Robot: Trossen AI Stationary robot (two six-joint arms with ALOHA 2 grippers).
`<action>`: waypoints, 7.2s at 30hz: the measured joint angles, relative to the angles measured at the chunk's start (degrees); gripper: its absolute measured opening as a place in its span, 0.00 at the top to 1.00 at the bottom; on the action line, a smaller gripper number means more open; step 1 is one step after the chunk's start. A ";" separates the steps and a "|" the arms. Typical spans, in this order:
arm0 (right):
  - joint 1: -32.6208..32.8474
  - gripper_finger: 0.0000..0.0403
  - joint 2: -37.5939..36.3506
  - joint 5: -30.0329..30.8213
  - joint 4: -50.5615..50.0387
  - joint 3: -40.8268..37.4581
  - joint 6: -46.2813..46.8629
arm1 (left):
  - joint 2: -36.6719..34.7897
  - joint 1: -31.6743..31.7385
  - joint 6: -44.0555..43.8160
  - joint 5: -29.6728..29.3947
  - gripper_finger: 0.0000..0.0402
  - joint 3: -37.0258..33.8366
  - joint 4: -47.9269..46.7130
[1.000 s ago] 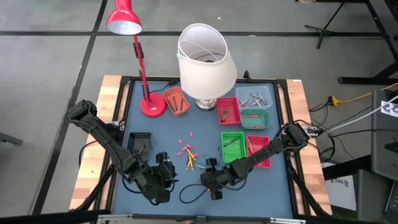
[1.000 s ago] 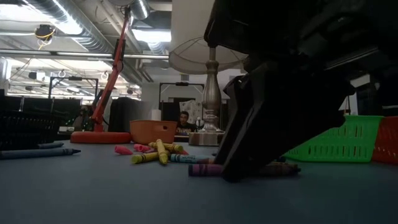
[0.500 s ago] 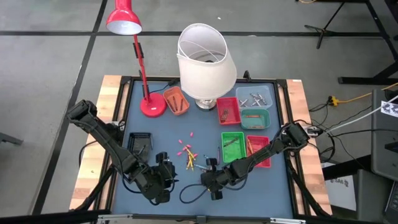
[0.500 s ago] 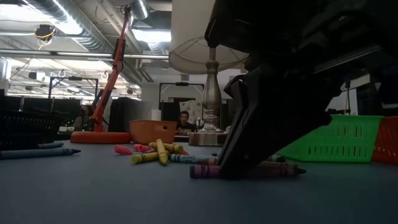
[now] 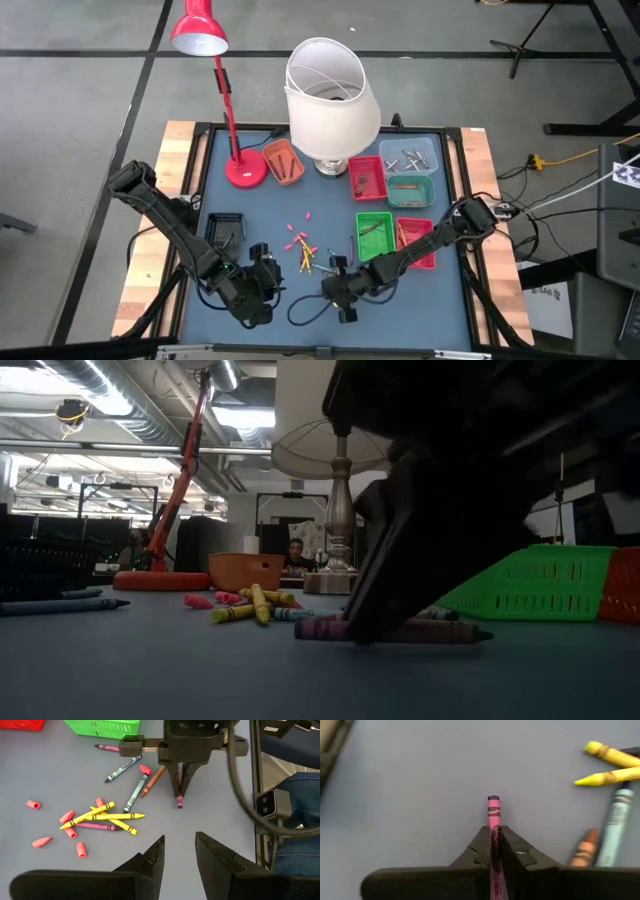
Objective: Sort crayons
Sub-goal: Put the violet crayon into the green bin, then put the blue crayon into the black bin
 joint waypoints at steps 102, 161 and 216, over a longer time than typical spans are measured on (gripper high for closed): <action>-10.06 0.67 -23.81 14.90 -35.37 -11.63 15.06 | 13.51 19.36 -9.06 23.23 0.77 -8.92 -15.40; -10.06 0.67 -23.81 14.88 -32.48 -11.63 15.04 | 13.04 10.77 -24.96 32.08 0.77 -8.96 -12.11; -10.04 0.67 -23.79 14.90 -31.46 -11.63 15.02 | 11.34 -2.01 -54.07 21.16 0.77 -16.41 -9.33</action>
